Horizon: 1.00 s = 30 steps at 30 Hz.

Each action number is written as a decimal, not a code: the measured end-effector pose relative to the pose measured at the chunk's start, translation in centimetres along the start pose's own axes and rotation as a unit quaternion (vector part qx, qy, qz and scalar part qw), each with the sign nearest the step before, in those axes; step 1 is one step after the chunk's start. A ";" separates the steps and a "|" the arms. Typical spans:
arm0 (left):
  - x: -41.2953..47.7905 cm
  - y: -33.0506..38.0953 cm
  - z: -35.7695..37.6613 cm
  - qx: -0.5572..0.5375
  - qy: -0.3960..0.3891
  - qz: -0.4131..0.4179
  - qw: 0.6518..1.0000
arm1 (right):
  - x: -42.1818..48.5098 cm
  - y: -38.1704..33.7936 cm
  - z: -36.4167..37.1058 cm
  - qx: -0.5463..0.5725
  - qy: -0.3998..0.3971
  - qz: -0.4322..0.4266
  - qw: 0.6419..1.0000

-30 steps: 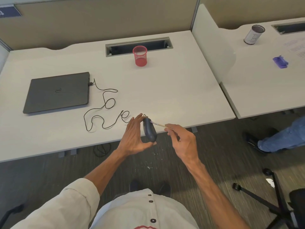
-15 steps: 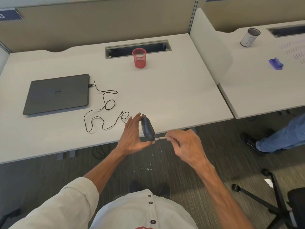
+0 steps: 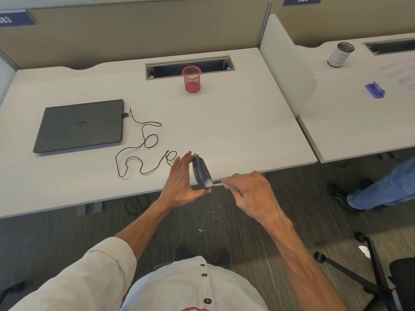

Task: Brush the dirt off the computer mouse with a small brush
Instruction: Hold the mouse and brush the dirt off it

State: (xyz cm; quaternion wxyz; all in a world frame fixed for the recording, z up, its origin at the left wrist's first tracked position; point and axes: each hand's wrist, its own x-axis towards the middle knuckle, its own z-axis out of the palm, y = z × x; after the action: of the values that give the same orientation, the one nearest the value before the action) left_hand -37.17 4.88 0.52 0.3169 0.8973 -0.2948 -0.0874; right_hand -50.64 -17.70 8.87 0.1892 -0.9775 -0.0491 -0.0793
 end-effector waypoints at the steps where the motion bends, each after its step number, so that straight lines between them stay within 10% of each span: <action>1: 0.0 0.0 0.0 -0.002 -0.001 -0.002 1.000 | -0.2 0.2 -0.3 0.000 -0.014 0.001 1.000; 11: -0.3 0.4 0.0 -0.018 -0.001 -0.005 1.000 | 1.6 -2.2 1.7 0.226 0.118 0.266 0.930; 30: -0.5 0.7 0.0 0.010 -0.006 -0.002 1.000 | 0.7 -1.0 2.2 0.120 0.132 0.260 0.949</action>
State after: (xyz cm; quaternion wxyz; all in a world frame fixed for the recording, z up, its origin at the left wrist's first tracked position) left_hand -37.95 4.73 0.94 0.3057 0.9004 -0.2960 -0.0900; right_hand -49.74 -15.89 7.35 0.3235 -0.9073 0.2233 -0.1491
